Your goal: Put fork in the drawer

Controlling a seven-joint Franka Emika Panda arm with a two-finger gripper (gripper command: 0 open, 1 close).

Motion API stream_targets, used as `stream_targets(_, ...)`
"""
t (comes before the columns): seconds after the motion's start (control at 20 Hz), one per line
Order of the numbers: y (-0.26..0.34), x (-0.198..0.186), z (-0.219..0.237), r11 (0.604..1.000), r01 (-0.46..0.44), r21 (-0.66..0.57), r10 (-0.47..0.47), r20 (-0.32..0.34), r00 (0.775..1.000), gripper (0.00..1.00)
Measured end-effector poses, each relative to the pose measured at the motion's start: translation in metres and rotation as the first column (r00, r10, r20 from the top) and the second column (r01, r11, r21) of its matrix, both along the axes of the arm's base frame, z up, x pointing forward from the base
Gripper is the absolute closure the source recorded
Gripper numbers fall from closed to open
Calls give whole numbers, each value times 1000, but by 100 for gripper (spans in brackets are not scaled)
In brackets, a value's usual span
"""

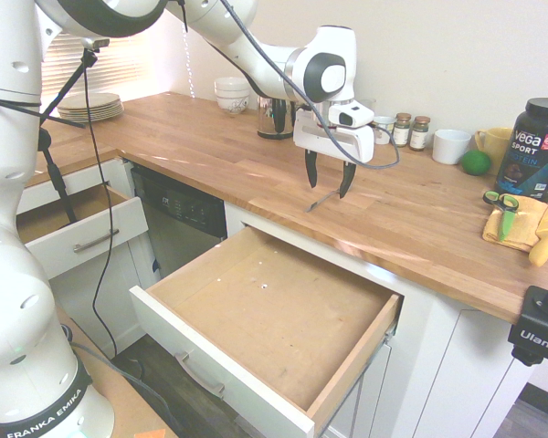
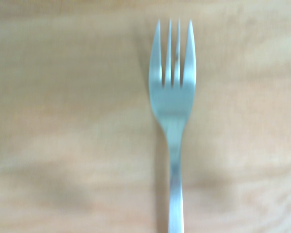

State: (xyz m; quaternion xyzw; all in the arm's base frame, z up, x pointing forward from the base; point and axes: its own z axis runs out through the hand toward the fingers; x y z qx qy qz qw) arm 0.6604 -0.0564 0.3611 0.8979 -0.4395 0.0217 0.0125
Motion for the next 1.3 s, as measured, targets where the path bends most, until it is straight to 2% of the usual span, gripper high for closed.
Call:
stream_targets(0.3, 4, 22, -7, 1000, -7, 2, 7, -7, 1000, 0)
stream_targets(0.8, 9, 30, -21, 1000, -11, 8, 11, -24, 1000, 0)
stream_targets(0.85, 11, 31, -22, 1000, -12, 9, 13, -24, 1000, 100)
stream_targets(1.3, 14, 33, -22, 1000, -14, 12, 14, -20, 1000, 100)
